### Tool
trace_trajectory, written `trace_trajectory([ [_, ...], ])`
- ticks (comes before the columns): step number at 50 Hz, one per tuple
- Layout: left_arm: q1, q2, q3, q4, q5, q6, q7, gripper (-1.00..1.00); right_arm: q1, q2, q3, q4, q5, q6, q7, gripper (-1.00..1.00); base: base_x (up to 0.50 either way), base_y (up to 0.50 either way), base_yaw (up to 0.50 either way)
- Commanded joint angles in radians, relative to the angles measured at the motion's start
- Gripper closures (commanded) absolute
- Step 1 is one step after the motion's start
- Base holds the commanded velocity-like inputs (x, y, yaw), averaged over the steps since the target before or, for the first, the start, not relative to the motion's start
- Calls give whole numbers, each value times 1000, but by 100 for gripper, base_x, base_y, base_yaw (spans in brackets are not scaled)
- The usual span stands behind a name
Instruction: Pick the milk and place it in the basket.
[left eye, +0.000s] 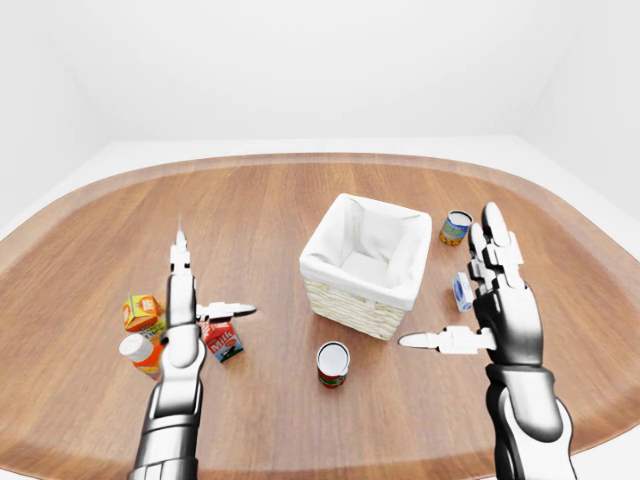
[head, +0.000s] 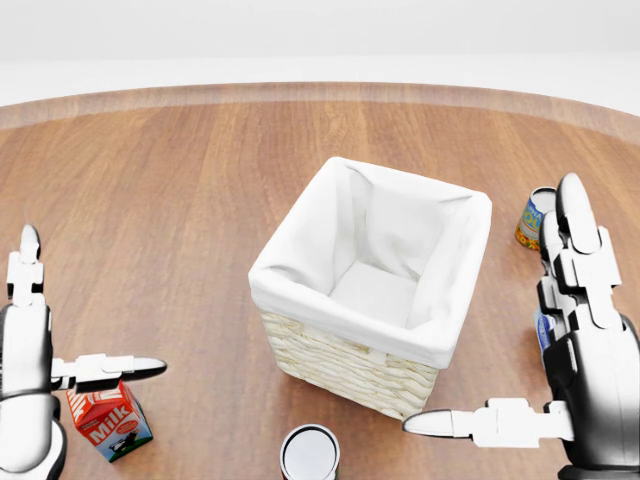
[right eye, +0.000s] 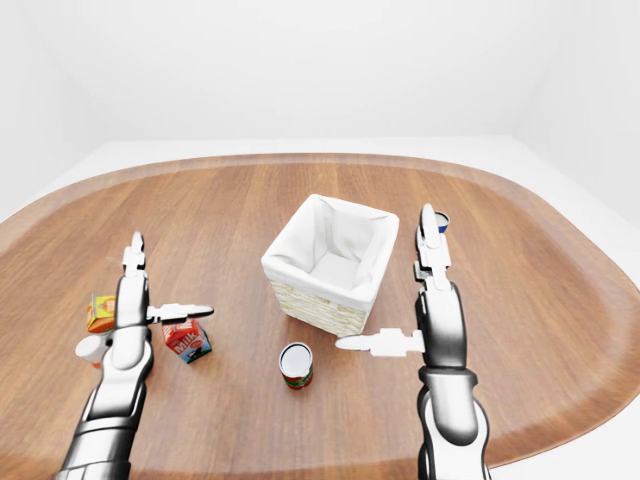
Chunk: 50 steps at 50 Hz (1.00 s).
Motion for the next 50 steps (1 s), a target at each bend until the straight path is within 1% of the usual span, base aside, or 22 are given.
trace_trajectory([
  [1,-25,13,-1,64,-6,0,20,-100,0,0,0,2,1,-2,0,-100,0,0,0],
  [5,-15,14,1,56,-7,0,22,-100,0,0,-2,2,1,-2,-1,-100,0,0,0],
  [7,-6,13,5,49,-24,0,6,-100,-1,0,-4,0,2,1,0,-100,0,0,0],
  [9,-11,20,9,78,-14,0,21,-100,-4,-1,-8,4,5,1,1,-100,0,0,0],
  [12,-14,25,16,81,-23,0,22,-100,-4,0,-6,7,2,-1,-1,-100,0,0,0],
  [15,10,21,23,25,-42,0,2,-100,-5,0,-5,5,2,2,-1,-100,0,0,0],
  [22,57,7,35,-51,-35,0,-12,-100,-2,0,-3,7,-2,-2,-3,-100,0,0,0],
  [33,60,3,32,-14,-21,0,-6,-100,-3,0,-3,3,-1,3,-3,-100,0,0,0],
  [38,60,3,30,-2,-19,0,-2,-100,-4,-1,-5,10,0,-4,-4,-100,0,0,0],
  [45,61,1,14,69,2,0,20,-100,-4,0,-8,4,2,2,-3,-100,0,0,0],
  [50,54,5,13,89,1,0,25,-100,-4,0,-9,6,2,0,-3,-100,0,0,0],
])
